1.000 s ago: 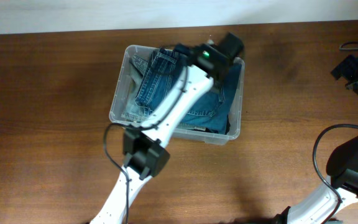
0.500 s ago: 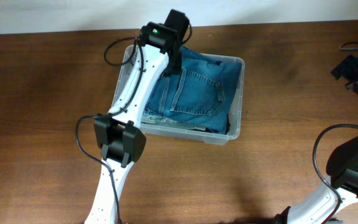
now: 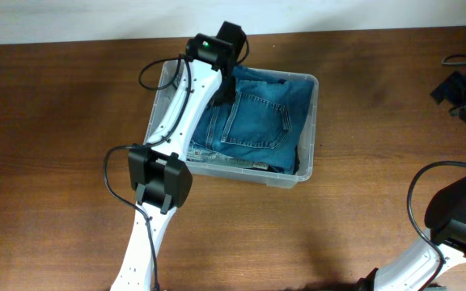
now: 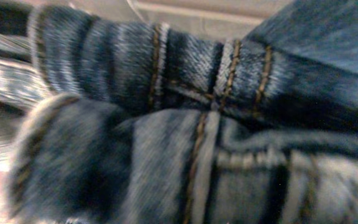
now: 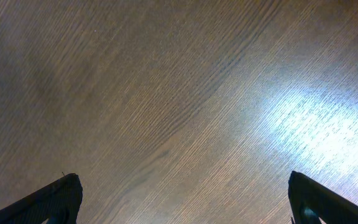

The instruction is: Pack container

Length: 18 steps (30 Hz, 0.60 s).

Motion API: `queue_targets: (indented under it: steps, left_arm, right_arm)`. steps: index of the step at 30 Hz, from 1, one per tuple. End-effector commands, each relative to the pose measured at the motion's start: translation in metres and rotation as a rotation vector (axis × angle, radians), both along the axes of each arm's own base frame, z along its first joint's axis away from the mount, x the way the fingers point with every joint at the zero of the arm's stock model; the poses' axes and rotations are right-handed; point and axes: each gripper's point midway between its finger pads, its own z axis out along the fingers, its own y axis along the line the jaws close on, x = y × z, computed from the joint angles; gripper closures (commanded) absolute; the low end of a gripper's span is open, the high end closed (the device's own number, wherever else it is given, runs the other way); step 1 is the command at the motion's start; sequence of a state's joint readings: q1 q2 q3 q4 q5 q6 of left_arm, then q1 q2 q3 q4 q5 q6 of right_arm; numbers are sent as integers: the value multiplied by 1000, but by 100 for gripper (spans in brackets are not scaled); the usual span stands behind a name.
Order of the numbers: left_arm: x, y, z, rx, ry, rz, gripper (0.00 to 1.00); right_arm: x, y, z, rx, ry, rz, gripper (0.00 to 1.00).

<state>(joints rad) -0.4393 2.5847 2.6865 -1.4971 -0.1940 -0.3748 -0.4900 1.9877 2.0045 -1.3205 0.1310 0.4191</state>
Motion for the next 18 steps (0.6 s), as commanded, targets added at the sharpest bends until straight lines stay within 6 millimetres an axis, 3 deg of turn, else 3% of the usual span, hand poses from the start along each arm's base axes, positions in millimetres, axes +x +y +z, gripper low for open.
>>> queue_targets:
  steps: [1,3,6,11,18]
  left_arm:
    - [17,-11,45,-73,-141,7,100]
    - [27,-16,63,-106,-210,8,99]
    - [35,-19,66,-123,-243,8,99]
    - [46,-25,43,-122,-239,8,99]
    - [45,-32,-12,-120,-138,-2,99]
  right_arm:
    - [-1,-2,-5,-3,17,-9,2]
    - [-1,-2,-5,-3,17,-9,2]
    - [-1,-2,-5,-3,17,-9,2]
    - [-1,-2,-5,-3,17,-9,2]
    - [-1,-2,-5,-3,17,-9,2]
